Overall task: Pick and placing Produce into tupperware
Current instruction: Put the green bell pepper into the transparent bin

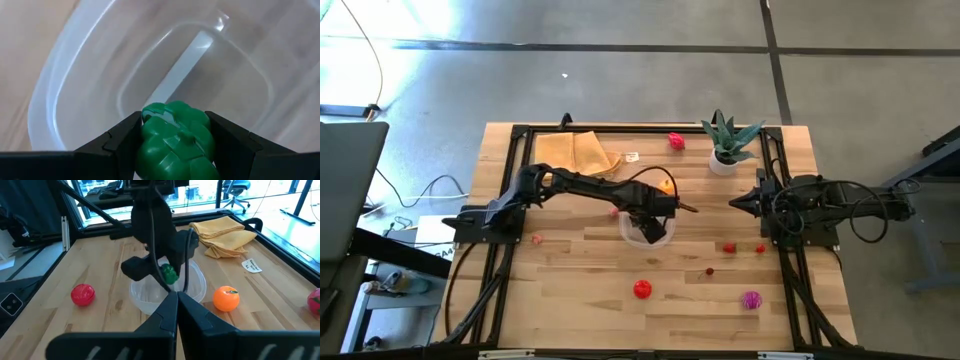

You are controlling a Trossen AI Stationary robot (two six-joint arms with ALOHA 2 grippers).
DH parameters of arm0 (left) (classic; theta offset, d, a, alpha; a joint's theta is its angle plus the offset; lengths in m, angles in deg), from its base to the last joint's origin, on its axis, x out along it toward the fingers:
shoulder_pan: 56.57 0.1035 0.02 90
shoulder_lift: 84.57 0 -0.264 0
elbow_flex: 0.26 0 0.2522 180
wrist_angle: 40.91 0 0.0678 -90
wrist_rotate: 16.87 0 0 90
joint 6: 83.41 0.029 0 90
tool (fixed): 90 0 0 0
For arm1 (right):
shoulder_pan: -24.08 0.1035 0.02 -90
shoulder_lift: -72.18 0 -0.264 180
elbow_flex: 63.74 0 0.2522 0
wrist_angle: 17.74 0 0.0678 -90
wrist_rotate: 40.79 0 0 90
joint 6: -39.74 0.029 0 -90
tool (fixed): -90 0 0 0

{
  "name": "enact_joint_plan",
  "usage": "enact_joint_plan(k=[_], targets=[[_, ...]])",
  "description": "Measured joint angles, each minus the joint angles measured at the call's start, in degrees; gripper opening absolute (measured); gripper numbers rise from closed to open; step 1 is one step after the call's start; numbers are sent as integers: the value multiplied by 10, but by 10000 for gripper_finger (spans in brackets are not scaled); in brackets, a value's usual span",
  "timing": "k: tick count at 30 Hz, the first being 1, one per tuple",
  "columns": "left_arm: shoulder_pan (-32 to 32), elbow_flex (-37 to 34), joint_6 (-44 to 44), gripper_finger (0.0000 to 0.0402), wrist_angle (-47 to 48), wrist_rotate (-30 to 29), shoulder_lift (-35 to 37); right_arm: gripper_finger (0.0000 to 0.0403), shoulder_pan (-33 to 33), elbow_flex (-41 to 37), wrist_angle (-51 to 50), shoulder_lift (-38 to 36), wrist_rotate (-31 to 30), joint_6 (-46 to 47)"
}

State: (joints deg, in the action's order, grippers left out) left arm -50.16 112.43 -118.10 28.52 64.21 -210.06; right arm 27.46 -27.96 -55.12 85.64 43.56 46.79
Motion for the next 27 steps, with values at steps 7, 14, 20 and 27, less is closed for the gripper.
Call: enact_joint_plan(k=[7, 14, 20, 27], targets=[[0, 1, 0, 198, 1, -4, 1, 0, 0, 0, -4, 0, 0, 0], [0, 1, 10, 198, 3, -8, 1, 0, 0, 0, -5, 0, 0, 0], [0, 1, 34, 205, 8, -8, 1, 0, 0, 0, -6, 0, 0, 0], [0, 1, 43, 264, 25, -10, 1, 0, 0, 0, -6, 0, 0, 0]])
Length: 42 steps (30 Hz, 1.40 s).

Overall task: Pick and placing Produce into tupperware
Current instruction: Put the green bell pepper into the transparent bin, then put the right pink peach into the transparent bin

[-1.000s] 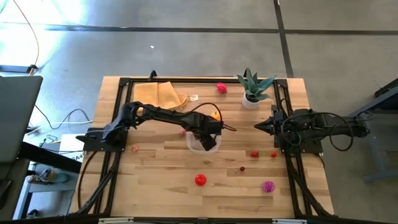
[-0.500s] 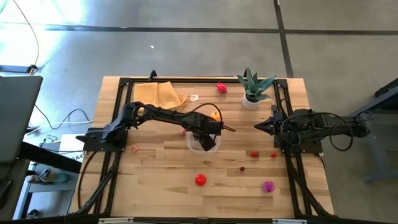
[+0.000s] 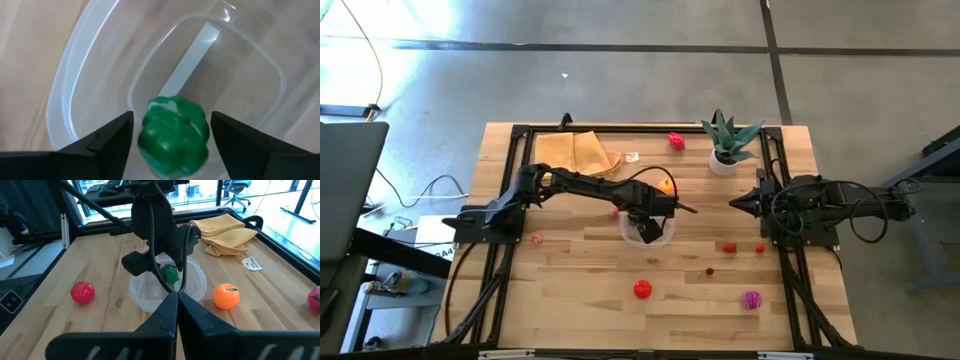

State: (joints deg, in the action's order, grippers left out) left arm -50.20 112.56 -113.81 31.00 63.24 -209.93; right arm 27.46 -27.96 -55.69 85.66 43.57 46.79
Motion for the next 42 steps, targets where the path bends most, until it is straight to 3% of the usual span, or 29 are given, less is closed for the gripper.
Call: enact_joint_plan(k=[8, 17, 32, 37, 42], targets=[[0, 0, 4, 300, -1, 4, 0, 0, 0, 0, 0, 0, 0, 0], [0, 49, 42, 273, 36, 10, 0, 0, 0, 0, 0, 0, 0, 0], [-25, 201, 47, 209, 321, -61, 10, 0, 0, 0, 0, 0, 0, 0], [-36, 175, 42, 191, 320, -79, 51, 0, 0, 0, 0, 0, 0, 0], [-39, 104, 13, 175, 318, -88, 100, 0, 0, 0, -1, 0, 0, 0]])
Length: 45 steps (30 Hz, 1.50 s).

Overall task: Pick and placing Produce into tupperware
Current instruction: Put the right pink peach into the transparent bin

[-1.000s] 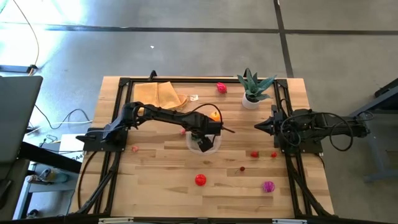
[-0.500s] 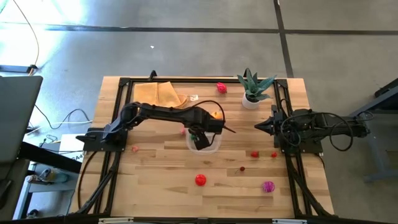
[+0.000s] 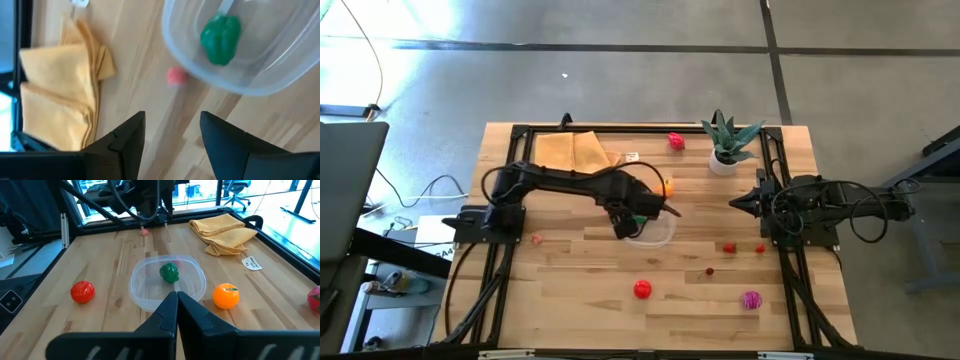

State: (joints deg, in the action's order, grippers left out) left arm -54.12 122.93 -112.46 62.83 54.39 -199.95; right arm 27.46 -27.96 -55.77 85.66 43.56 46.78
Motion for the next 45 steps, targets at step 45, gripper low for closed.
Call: enact_joint_plan(k=[45], targets=[[116, -751, 352, 165, -844, 123, 328, 0, 0, 0, -6, 0, 0, 0]])
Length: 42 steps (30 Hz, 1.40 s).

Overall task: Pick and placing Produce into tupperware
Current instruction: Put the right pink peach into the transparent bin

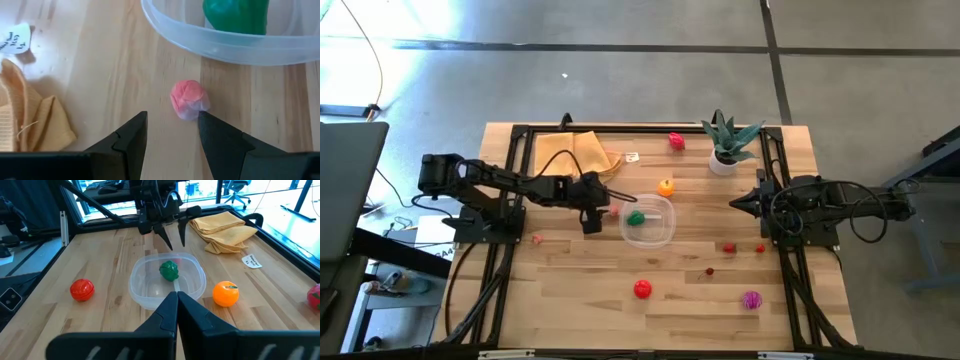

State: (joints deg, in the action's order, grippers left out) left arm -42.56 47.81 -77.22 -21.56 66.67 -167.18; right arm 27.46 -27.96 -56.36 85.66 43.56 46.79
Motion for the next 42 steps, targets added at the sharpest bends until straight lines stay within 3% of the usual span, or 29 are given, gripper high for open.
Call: enact_joint_plan(k=[8, 23, 32, 42], targets=[[2, -7, 24, 165, -17, 28, 0, 0, 0, 0, 0, 0, 0, 0], [2, -7, 14, 176, -30, 30, -3, 0, 0, 0, 0, 0, 0, 0], [2, -7, 11, 208, -65, 32, -41, 0, 0, 0, -1, 0, 0, 0], [2, -7, 10, 209, -97, 45, -82, 0, 0, 0, -2, 0, 0, 0]])
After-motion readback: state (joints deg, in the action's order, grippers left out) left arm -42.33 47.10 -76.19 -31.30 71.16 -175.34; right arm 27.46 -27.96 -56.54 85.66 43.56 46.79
